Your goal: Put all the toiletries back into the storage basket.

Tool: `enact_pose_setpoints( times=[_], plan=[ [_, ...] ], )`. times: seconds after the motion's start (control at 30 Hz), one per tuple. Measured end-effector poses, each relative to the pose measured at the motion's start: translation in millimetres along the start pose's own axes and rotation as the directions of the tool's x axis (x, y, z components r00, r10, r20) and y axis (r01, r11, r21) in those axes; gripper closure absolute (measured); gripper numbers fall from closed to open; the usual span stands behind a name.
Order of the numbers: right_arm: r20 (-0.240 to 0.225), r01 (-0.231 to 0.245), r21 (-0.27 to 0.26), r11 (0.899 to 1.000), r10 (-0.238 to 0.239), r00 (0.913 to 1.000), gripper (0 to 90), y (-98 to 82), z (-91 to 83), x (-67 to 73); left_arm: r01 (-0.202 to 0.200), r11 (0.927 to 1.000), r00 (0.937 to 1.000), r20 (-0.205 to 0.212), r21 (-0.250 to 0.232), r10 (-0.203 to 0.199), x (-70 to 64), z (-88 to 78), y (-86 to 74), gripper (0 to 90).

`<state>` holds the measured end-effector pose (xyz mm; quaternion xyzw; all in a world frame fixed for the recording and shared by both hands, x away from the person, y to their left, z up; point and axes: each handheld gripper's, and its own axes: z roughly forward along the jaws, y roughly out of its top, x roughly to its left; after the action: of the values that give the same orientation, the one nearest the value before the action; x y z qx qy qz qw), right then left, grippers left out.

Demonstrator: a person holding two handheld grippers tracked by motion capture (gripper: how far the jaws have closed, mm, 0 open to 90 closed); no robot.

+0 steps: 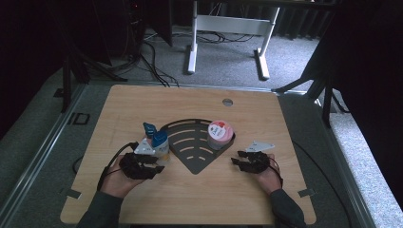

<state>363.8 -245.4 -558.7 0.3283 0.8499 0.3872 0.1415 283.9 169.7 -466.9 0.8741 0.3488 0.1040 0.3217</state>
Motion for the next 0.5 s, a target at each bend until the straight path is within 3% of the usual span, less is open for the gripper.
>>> enact_pose_setpoints(
  times=[0.5],
  plan=[
    [0.0,0.001,0.0,1.0,-0.001,1.0,53.1,0.1,0.1,0.2,0.031,0.9995,0.997,-0.071,0.002,-0.031,20.6,-8.6,3.3,51.9]
  ],
)
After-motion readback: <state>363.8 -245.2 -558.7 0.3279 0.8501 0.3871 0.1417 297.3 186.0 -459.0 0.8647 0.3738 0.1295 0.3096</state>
